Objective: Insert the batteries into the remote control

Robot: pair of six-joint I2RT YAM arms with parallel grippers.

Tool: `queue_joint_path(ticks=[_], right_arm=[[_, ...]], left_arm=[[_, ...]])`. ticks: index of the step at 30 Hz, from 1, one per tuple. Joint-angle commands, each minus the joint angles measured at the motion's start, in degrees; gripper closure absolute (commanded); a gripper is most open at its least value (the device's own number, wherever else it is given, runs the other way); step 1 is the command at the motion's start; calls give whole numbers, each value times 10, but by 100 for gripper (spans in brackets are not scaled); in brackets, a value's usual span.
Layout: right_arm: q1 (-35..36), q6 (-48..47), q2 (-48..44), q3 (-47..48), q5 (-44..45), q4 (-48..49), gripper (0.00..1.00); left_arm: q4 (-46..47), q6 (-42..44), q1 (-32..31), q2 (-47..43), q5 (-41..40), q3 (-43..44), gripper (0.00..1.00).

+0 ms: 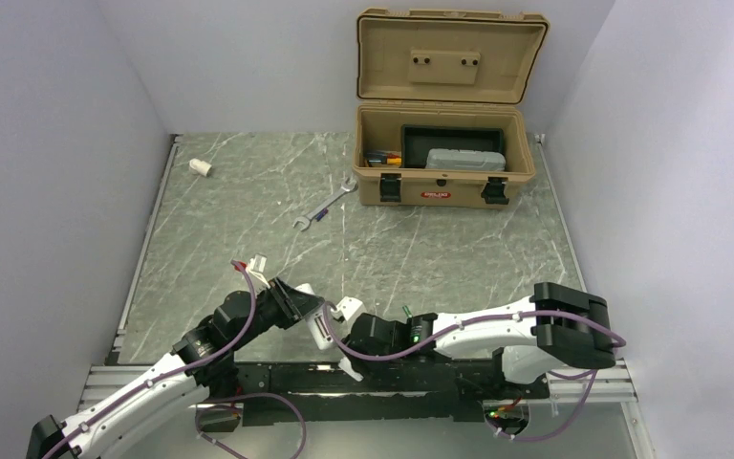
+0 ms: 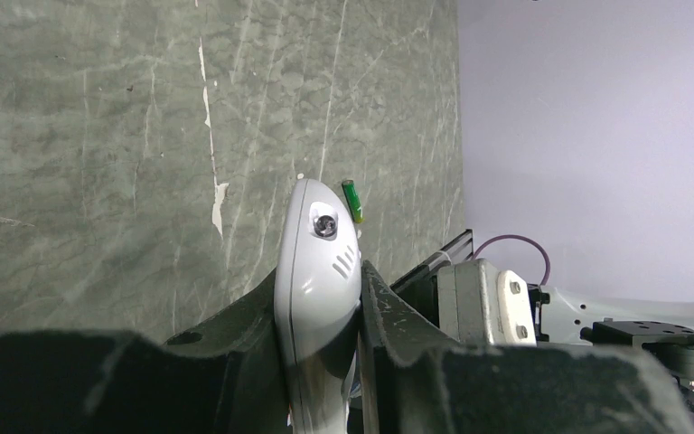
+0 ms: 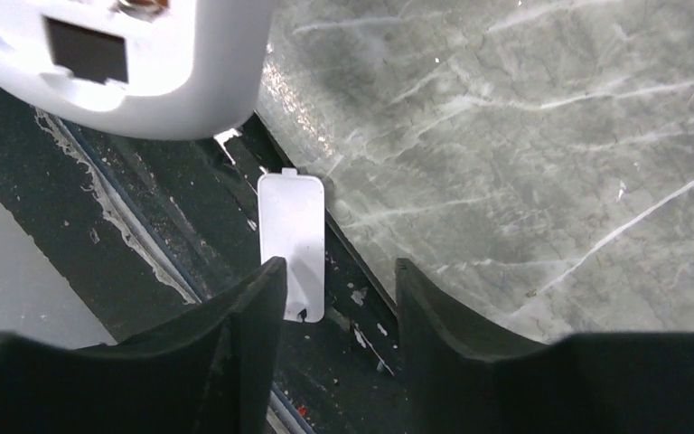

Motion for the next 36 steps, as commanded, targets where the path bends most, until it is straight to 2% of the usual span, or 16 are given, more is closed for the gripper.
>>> queue_joint_path(ticks=[1,4,20,23,30,32,36], right_arm=[[1,21,-14,-12,-16,7,56],[6,26,-12,-14,-26,5,60],[34,36,39,4,-21,-7,61],[37,33,54,17,-18,-18,68],[43,35,40,10,-19,-8,95],[44,35,25,6,-18,-5,100],[44,35,7,1,-12,-5,100]], left_arm=[[27,-6,1,1,8,7,100],[29,-6,2,3,8,7,100],[29,-12,1,-4,8,-2,100],[26,-12,1,-8,8,-2,100],[23,-12,1,-12,8,-4,100],[25,-13,1,-10,8,-4,100],[29,-13,2,-8,8,-5,100]])
